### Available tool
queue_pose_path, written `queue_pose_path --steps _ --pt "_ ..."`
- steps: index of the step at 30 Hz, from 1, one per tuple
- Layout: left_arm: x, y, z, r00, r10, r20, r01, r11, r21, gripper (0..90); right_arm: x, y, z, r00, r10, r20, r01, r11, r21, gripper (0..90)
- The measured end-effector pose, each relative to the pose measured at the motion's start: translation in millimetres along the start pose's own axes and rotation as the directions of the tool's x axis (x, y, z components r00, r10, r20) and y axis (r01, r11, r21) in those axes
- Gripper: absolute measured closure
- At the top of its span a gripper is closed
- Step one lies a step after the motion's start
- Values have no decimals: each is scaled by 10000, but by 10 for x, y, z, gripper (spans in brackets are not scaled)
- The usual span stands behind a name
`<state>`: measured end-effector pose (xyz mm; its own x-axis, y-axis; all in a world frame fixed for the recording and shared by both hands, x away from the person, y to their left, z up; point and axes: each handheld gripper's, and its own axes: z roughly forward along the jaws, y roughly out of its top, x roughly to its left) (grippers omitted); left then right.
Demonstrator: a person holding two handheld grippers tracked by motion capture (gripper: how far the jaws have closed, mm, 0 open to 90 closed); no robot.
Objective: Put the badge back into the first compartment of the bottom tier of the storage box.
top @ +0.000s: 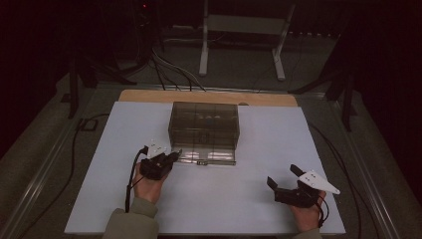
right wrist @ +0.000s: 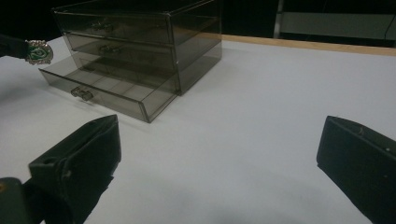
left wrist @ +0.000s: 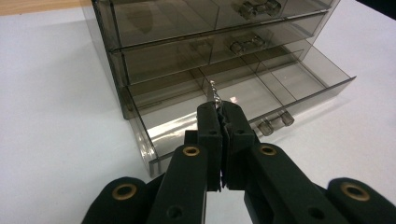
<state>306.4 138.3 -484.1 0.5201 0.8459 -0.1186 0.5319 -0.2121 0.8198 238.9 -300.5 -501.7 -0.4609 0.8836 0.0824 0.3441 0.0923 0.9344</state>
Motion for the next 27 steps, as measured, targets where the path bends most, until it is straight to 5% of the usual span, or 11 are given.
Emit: queue_pose_path --steps 27 --pt "82 51 117 9999 -69 -93 69 10000 47 893 -1 2 -4 10000 18 6 -18 10000 -7 4"
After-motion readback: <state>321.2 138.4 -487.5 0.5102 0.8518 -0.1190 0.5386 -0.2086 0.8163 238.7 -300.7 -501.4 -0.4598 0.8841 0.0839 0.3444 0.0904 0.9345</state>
